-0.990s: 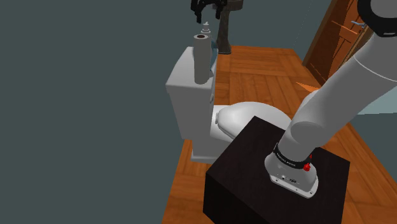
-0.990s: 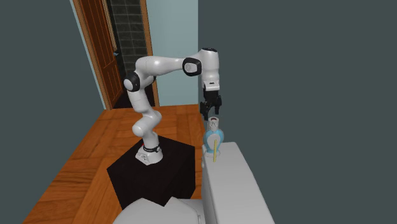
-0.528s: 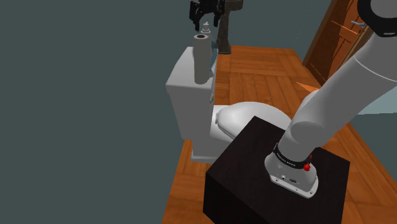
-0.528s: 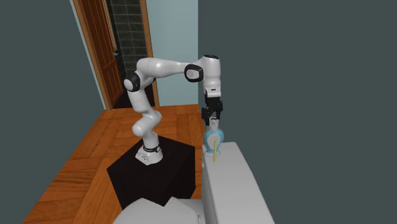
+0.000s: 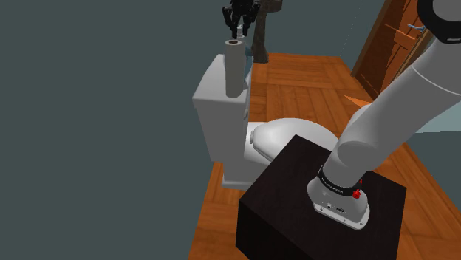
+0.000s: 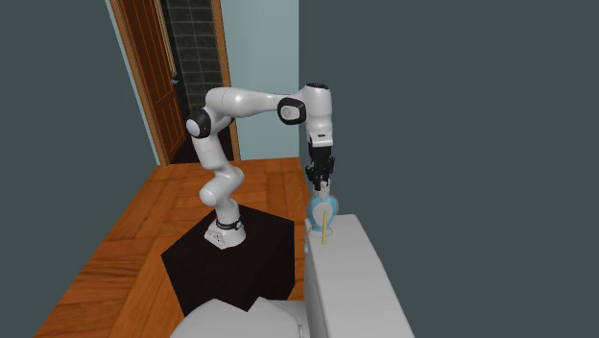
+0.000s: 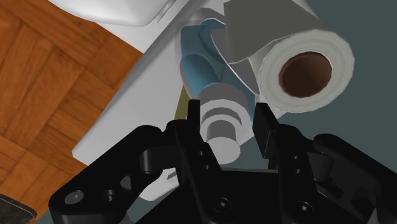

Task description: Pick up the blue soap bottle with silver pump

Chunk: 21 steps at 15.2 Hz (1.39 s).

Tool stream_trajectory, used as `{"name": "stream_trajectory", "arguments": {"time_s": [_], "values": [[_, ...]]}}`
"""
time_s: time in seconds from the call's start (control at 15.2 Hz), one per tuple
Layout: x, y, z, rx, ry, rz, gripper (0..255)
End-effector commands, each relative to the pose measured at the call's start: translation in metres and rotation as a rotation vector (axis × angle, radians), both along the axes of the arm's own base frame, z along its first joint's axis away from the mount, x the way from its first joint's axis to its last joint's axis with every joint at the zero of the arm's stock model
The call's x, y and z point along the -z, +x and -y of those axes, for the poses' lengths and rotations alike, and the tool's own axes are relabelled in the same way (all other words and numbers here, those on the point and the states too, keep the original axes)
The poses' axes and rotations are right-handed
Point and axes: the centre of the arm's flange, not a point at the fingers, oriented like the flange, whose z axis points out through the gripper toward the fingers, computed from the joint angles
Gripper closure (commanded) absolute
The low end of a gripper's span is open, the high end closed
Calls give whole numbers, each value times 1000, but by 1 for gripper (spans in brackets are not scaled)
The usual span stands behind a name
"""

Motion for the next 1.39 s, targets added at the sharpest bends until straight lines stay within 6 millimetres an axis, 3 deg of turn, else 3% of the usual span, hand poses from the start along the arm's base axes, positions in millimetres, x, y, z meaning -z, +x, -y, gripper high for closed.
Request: {"name": "stream_trajectory", "arguments": {"time_s": [0.0, 0.2, 1.19, 1.32], "values": [[6, 2, 1, 0, 0, -13, 255], [5, 0, -2, 0, 0, -13, 255], [-74, 0, -2, 0, 0, -13, 255], [-75, 0, -2, 0, 0, -13, 255]]}}
